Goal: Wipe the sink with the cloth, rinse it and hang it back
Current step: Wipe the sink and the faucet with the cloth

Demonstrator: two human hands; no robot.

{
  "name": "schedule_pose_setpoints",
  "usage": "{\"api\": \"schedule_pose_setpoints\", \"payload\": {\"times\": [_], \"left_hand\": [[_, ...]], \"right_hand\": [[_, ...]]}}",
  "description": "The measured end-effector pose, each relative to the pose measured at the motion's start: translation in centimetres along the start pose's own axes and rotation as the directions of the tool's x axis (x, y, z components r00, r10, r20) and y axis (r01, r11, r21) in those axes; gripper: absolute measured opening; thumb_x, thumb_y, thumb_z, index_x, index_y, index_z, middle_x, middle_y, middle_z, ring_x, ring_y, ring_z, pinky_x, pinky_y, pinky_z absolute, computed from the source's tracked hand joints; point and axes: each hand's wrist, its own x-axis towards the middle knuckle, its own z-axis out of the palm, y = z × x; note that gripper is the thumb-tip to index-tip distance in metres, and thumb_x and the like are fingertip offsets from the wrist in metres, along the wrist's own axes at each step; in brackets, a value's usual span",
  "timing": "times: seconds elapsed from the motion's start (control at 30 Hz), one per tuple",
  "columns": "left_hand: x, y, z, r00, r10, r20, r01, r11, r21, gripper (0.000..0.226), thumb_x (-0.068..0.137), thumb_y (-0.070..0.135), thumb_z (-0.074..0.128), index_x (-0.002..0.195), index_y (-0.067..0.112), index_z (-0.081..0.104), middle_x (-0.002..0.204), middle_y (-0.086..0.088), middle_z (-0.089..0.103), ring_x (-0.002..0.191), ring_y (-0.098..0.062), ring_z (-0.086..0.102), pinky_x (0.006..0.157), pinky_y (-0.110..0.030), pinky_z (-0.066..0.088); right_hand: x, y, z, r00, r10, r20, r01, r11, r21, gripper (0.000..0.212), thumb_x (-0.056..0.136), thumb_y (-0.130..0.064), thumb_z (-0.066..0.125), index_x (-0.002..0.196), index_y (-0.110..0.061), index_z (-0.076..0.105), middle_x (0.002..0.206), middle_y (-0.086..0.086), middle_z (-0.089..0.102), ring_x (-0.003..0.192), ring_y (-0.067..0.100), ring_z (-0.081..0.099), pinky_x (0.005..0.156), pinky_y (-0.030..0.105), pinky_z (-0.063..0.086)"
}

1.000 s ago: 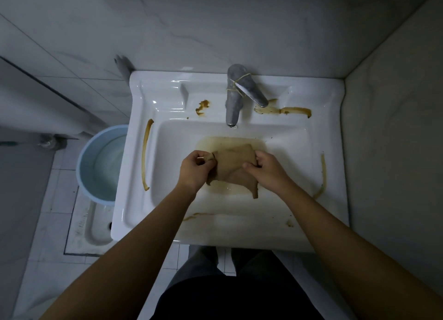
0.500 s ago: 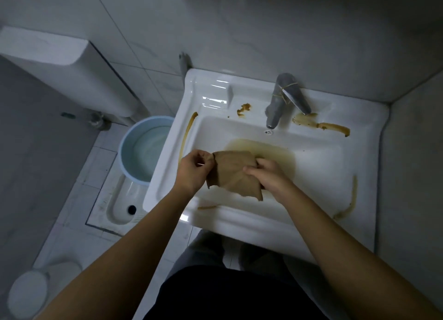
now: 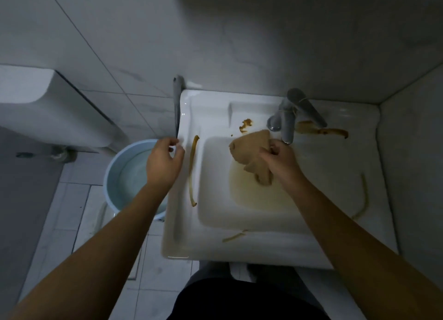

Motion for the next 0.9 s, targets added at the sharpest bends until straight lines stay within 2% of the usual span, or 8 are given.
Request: {"api": "schedule_pose_setpoints", "payload": {"times": [0.07, 0.13, 0.27, 0.4, 0.53, 0.63, 0.73, 0.9], "left_hand": [[0.8, -0.5, 0.5, 0.998, 0.033, 0.062, -0.035, 0.999, 0.030, 0.038, 0.099, 0.038, 0.054, 0.130, 0.018, 0.061, 0.122, -0.003, 0.066, 0.108, -0.021, 0.063, 0.092, -0.043, 0.055], [1.0, -0.9, 1.0, 0.992, 0.072, 0.103, -0.077, 0.996, 0.046, 0.042, 0.098, 0.037, 0.056, 0.135, 0.017, 0.058, 0.130, -0.005, 0.061, 0.115, -0.024, 0.062, 0.097, -0.044, 0.054], [0.6, -1.9, 1.4, 0.993, 0.061, 0.097, -0.062, 0.998, 0.011, 0.045, 0.100, 0.035, 0.056, 0.142, 0.017, 0.052, 0.137, -0.006, 0.058, 0.120, -0.024, 0.060, 0.101, -0.047, 0.053], [-0.5, -2.7, 2.5, 0.994, 0.064, 0.083, -0.063, 0.998, -0.011, 0.050, 0.103, 0.034, 0.050, 0.150, 0.018, 0.043, 0.142, -0.008, 0.055, 0.129, -0.026, 0.054, 0.106, -0.043, 0.046], [-1.0, -2.7, 3.2, 0.998, 0.051, 0.048, -0.050, 0.998, -0.023, 0.051, 0.104, 0.032, 0.048, 0.152, 0.019, 0.040, 0.141, -0.008, 0.055, 0.129, -0.024, 0.052, 0.104, -0.036, 0.041], [-1.0, -3.0, 3.2, 0.998, 0.046, 0.041, -0.044, 0.999, -0.030, 0.050, 0.104, 0.033, 0.050, 0.151, 0.018, 0.042, 0.138, -0.007, 0.056, 0.127, -0.023, 0.054, 0.105, -0.041, 0.047], [-1.3, -3.3, 3.3, 0.999, 0.032, 0.024, -0.031, 0.999, -0.038, 0.049, 0.103, 0.036, 0.051, 0.148, 0.018, 0.045, 0.135, -0.007, 0.058, 0.124, -0.024, 0.056, 0.104, -0.050, 0.051], [-1.3, -3.4, 3.5, 0.999, 0.035, 0.022, -0.035, 0.999, -0.022, 0.049, 0.102, 0.034, 0.053, 0.147, 0.017, 0.045, 0.133, -0.007, 0.058, 0.123, -0.025, 0.057, 0.103, -0.051, 0.051]], "right_hand": [[0.0, -0.5, 0.3, 0.998, -0.025, -0.064, 0.022, 0.999, -0.044, 0.027, 0.094, -0.013, 0.060, 0.122, -0.013, 0.061, 0.106, -0.003, 0.060, 0.098, 0.016, 0.060, 0.067, 0.013, 0.040], [0.0, -1.0, 0.6, 0.992, -0.068, -0.108, 0.062, 0.997, -0.053, 0.031, 0.094, -0.016, 0.062, 0.125, -0.017, 0.058, 0.106, -0.006, 0.060, 0.098, 0.014, 0.060, 0.079, 0.019, 0.045], [1.0, -3.1, 2.0, 0.948, -0.210, -0.240, 0.181, 0.974, -0.137, 0.020, 0.092, -0.020, 0.063, 0.110, -0.024, 0.055, 0.095, -0.013, 0.059, 0.090, 0.006, 0.061, 0.089, 0.028, 0.052], [3.3, -4.2, 3.2, 0.859, -0.367, -0.357, 0.286, 0.922, -0.260, 0.025, 0.092, -0.018, 0.064, 0.117, -0.012, 0.059, 0.091, -0.019, 0.053, 0.082, -0.006, 0.055, 0.079, 0.003, 0.043], [5.6, -1.8, 4.7, 0.946, -0.316, -0.077, 0.257, 0.872, -0.417, 0.024, 0.092, -0.026, 0.064, 0.114, -0.015, 0.059, 0.111, -0.004, 0.057, 0.097, 0.010, 0.056, 0.082, 0.016, 0.045], [5.7, -0.2, 5.4, 0.933, -0.359, 0.010, 0.312, 0.796, -0.519, 0.016, 0.092, -0.028, 0.063, 0.104, -0.018, 0.066, 0.118, -0.001, 0.060, 0.103, 0.012, 0.056, 0.083, 0.021, 0.045], [5.6, 0.6, 5.7, 0.881, -0.471, -0.041, 0.372, 0.744, -0.555, 0.032, 0.092, -0.026, 0.064, 0.122, -0.018, 0.063, 0.133, 0.003, 0.056, 0.123, 0.018, 0.051, 0.096, 0.021, 0.039], [7.9, 2.2, 6.6, 0.858, -0.492, 0.147, 0.452, 0.588, -0.671, 0.060, 0.092, -0.026, 0.060, 0.148, -0.017, 0.043, 0.155, 0.006, 0.037, 0.144, 0.028, 0.030, 0.118, 0.043, 0.031]]}}
